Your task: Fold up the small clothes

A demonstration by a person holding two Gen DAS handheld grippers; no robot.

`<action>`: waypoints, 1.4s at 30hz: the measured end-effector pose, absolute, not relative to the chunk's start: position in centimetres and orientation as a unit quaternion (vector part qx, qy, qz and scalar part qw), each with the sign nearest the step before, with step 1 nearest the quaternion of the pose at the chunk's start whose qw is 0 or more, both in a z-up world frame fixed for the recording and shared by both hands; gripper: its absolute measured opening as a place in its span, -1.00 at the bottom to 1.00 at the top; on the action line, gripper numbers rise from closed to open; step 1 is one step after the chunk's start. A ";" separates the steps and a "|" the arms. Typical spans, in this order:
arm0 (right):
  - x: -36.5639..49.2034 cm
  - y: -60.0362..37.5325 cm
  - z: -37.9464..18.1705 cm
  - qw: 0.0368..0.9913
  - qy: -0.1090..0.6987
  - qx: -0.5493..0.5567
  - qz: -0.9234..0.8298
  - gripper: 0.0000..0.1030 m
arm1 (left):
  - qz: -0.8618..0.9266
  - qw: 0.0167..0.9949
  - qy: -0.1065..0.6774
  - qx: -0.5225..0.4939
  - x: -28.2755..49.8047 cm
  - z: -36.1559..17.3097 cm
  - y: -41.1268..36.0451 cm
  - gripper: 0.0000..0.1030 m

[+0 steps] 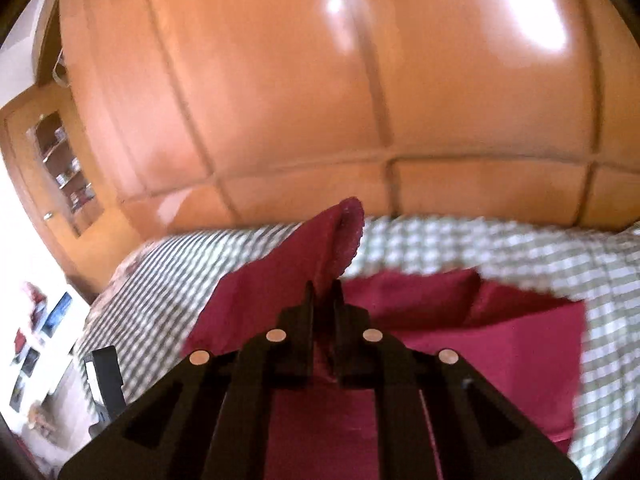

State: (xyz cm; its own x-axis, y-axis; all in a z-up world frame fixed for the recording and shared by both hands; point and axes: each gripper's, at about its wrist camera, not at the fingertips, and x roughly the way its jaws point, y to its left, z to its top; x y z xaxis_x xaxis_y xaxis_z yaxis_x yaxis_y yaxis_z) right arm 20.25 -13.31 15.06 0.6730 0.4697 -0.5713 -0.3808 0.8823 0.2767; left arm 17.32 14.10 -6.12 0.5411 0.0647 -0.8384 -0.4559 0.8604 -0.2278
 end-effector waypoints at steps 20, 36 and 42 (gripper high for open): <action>21.7 -29.3 0.8 0.880 0.458 0.125 0.010 -0.28 | 0.131 0.872 0.440 -0.170 15.1 -5.3 12.6 0.51; 23.8 -22.2 1.6 0.898 0.434 0.036 0.064 0.45 | -0.004 0.899 0.410 -0.154 25.3 -2.8 8.4 0.51; 25.0 -23.4 -2.0 0.898 0.435 0.039 0.051 0.54 | 0.014 0.872 0.463 -0.158 28.4 -7.9 9.6 0.44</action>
